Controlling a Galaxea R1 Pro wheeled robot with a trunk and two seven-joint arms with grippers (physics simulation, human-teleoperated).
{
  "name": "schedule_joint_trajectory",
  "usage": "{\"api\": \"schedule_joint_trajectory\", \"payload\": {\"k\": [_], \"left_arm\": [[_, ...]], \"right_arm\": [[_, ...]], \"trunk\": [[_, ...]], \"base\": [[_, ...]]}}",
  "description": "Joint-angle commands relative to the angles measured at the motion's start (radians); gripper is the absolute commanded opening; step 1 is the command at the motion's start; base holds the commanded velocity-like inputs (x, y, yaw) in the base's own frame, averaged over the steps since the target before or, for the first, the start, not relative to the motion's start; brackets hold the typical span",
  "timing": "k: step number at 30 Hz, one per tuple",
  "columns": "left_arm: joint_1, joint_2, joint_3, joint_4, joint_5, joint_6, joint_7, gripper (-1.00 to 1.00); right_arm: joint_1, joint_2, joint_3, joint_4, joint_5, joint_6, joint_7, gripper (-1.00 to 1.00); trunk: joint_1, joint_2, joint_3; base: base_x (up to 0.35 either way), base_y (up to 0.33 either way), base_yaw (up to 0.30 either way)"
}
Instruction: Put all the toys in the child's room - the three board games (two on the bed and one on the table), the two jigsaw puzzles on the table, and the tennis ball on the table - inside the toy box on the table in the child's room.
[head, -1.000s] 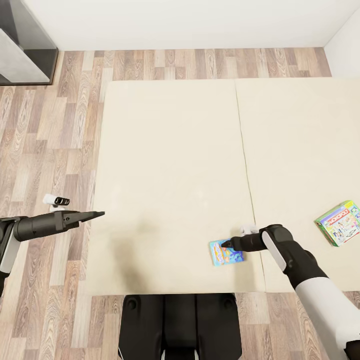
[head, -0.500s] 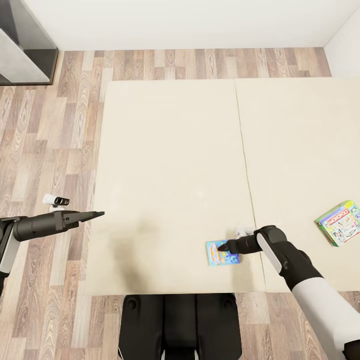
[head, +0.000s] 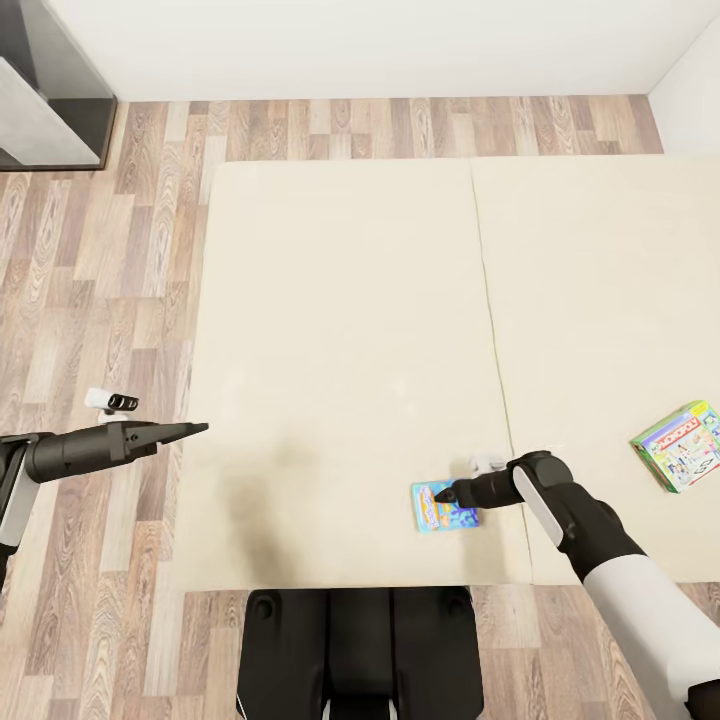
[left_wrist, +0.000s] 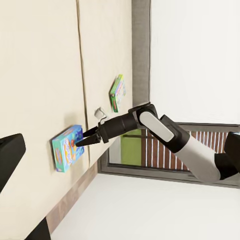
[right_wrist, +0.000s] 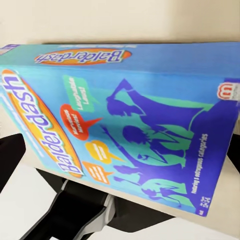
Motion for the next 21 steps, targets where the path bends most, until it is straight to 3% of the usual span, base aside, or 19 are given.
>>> {"api": "schedule_joint_trajectory", "payload": {"k": [1, 21], "left_arm": [[0.000, 0.000, 0.000, 0.000, -0.001, 0.011, -0.004, 1.00], [0.000, -0.001, 0.000, 0.000, -0.002, 0.011, -0.004, 1.00]], "right_arm": [[0.000, -0.001, 0.002, -0.001, 0.004, 0.003, 0.006, 1.00], [0.000, -0.001, 0.002, -0.001, 0.004, 0.003, 0.006, 1.00]], "trunk": [[0.001, -0.002, -0.001], [0.001, -0.002, -0.001]], "base": [[-0.014, 0.115, 0.000], [-0.015, 0.108, 0.000]]}}
